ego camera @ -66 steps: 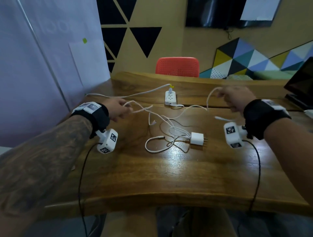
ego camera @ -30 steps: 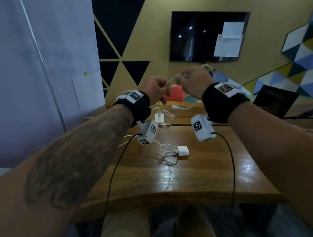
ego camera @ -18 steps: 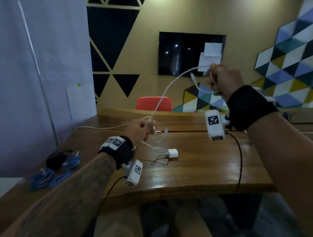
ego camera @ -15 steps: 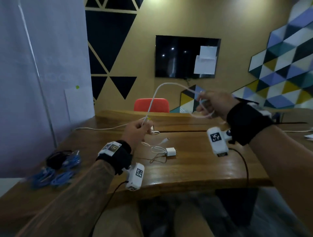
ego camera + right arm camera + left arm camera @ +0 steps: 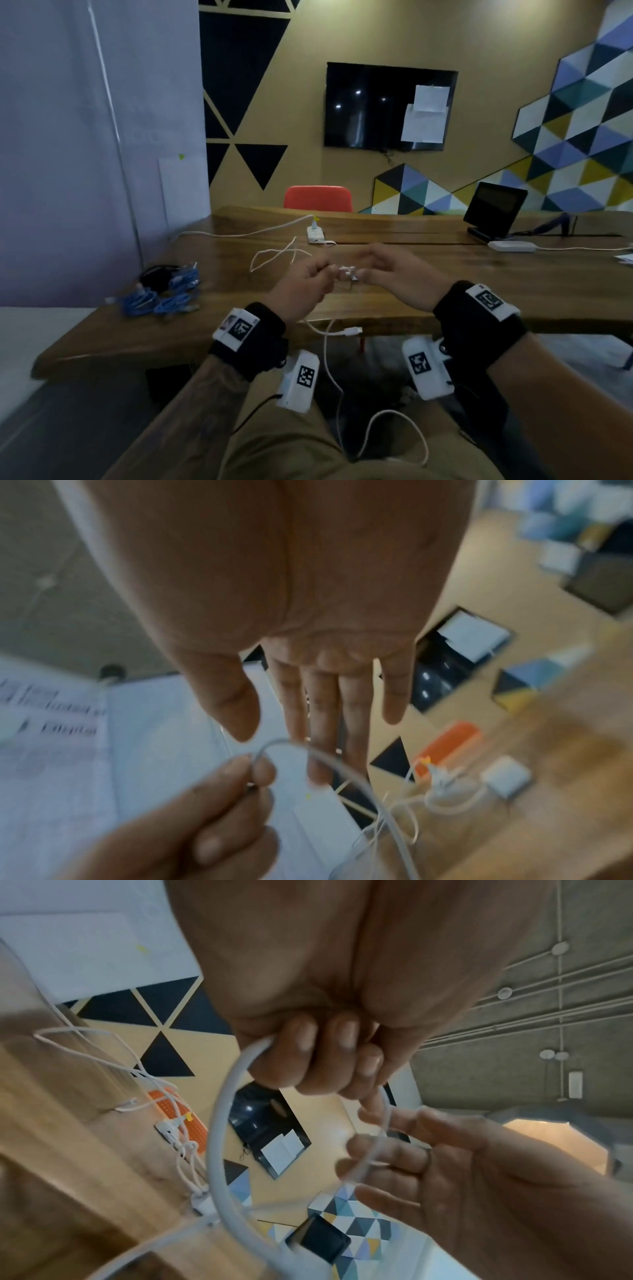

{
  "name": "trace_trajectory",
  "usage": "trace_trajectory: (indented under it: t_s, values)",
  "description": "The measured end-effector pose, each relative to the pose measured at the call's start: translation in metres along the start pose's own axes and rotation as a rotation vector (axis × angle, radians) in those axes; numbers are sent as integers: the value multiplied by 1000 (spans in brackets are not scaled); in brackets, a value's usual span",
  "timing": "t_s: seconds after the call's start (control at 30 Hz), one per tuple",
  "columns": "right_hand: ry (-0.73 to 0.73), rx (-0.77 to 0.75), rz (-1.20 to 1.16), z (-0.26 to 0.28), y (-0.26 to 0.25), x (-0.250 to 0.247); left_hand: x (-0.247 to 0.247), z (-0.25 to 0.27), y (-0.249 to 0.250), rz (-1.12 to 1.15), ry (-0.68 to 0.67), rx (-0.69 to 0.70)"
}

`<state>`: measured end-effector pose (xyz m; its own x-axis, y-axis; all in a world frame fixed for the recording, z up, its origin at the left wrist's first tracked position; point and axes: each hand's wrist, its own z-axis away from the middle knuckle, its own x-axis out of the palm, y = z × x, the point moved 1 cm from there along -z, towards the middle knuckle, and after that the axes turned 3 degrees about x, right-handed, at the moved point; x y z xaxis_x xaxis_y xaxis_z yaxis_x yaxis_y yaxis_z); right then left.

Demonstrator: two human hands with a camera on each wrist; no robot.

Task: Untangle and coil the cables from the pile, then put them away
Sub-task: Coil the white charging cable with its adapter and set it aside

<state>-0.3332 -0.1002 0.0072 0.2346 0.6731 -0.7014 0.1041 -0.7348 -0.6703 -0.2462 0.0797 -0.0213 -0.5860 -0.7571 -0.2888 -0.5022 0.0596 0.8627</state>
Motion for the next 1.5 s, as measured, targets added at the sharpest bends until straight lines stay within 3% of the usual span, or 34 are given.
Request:
trace_trajectory:
  t_s: [0.03, 0.1, 0.3, 0.43, 0.6, 0.67, 0.73, 0.83, 0.97, 1.03, 1.1, 1.17, 1.23, 1.3, 1.4, 1.5]
  values:
    - [-67, 4, -77, 0, 1, 8, 0, 4, -5, 7, 31, 18]
    - [-65, 4, -111, 0, -1, 15, 1, 13, -17, 62, 61, 22]
    - [349, -18, -162, -14, -4, 18, 2, 36, -52, 419, 32, -250]
    - [530, 27, -140, -17, 9, 38, 4, 46, -58, 584, 13, -326]
    - [628, 110, -177, -19, 22, 55, 7, 52, -64, 549, -84, -355]
    - [626, 133, -181, -20, 29, 58, 6, 53, -62, 660, -116, -371]
    - [520, 170, -102, -18, 38, 70, 3, 52, -58, 872, -130, -328]
    - [174, 169, 20, -7, 53, 114, -1, 48, -54, 1099, -74, -217]
    - [-210, 301, -212, 19, 31, 151, -4, 45, -73, 1125, 173, -228]
    - [-364, 316, -159, 23, 26, 150, -8, 45, -84, 1113, 272, -239]
    - [-425, 284, -84, 28, 24, 145, -12, 46, -94, 1096, 352, -237]
    - [-372, 233, -47, 31, 21, 142, -14, 44, -104, 996, 402, -227]
    - [-201, 134, -35, 32, 15, 134, -14, 43, -111, 835, 398, -215]
    - [-33, 30, -56, 28, 11, 123, -10, 43, -112, 657, 307, -197]
    - [88, -64, -32, 26, 5, 108, -1, 46, -107, 411, 141, -163]
    - [242, -127, 112, 24, 5, 91, 7, 47, -103, 387, 18, -233]
